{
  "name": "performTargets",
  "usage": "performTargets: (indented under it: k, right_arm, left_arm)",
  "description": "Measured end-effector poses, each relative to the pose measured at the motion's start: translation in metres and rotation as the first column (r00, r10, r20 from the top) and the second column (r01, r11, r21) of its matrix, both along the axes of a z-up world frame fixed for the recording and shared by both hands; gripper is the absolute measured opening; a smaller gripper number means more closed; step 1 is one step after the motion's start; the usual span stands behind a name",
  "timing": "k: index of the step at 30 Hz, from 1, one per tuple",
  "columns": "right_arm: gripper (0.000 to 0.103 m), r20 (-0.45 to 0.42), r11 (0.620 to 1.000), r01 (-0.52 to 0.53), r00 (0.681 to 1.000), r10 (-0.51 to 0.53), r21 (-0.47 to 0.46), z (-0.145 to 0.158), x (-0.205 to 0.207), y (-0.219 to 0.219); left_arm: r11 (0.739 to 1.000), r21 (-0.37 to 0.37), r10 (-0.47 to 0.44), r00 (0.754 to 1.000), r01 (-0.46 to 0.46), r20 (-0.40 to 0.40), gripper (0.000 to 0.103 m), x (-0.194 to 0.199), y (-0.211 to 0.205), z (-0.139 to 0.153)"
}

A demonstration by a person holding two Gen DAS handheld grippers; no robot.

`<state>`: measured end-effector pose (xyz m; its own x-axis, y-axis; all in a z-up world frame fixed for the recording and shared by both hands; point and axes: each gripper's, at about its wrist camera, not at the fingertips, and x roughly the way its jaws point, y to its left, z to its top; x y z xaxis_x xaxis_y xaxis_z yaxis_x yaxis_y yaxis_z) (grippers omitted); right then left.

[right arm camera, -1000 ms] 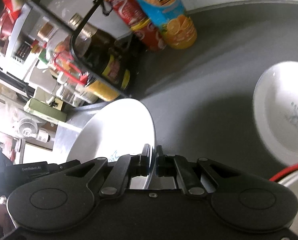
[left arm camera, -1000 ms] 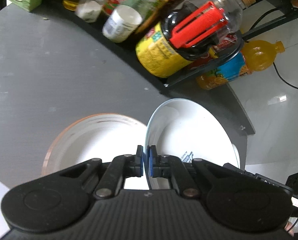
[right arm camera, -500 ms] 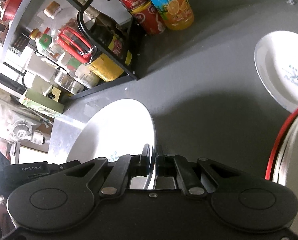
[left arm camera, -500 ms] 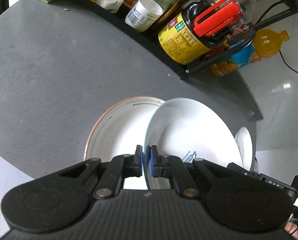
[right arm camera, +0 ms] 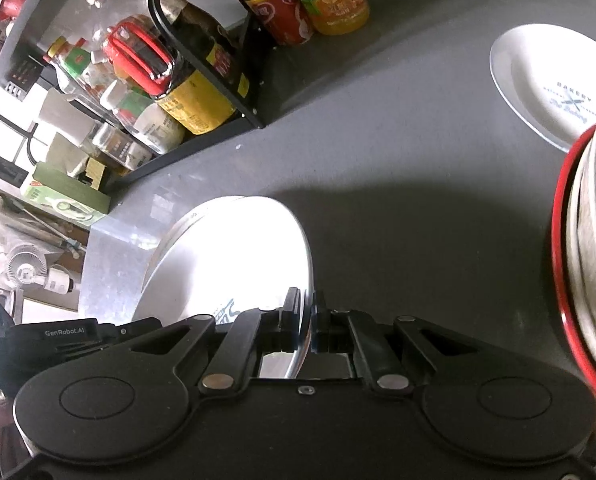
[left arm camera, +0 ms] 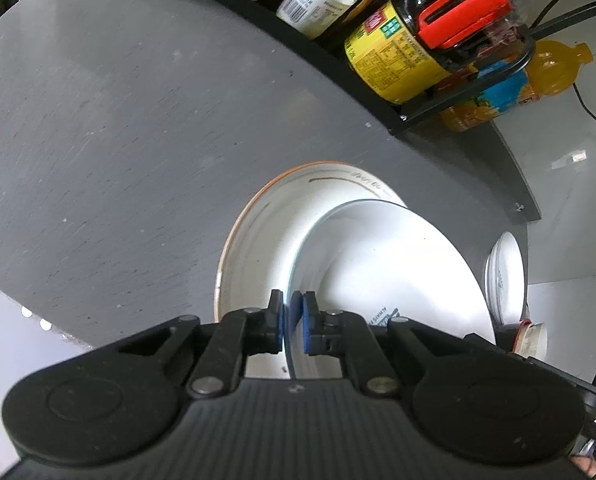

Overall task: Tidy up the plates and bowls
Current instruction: 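Lift the 'Sweet' plate with both grippers over the flower-patterned plate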

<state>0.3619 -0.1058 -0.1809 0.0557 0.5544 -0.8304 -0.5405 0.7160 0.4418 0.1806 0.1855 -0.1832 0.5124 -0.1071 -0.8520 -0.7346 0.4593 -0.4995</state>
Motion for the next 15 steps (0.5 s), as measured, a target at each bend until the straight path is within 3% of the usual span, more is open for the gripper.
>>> performTargets:
  k: [15]
  right_arm:
    - [0.005, -0.003, 0.998, 0.052, 0.999, -0.053, -0.038, -0.012, -0.009, 0.014]
  left_arm:
    - [1.0, 0.021, -0.005, 1.0, 0.005, -0.012, 0.009, -0.006, 0.011, -0.012]
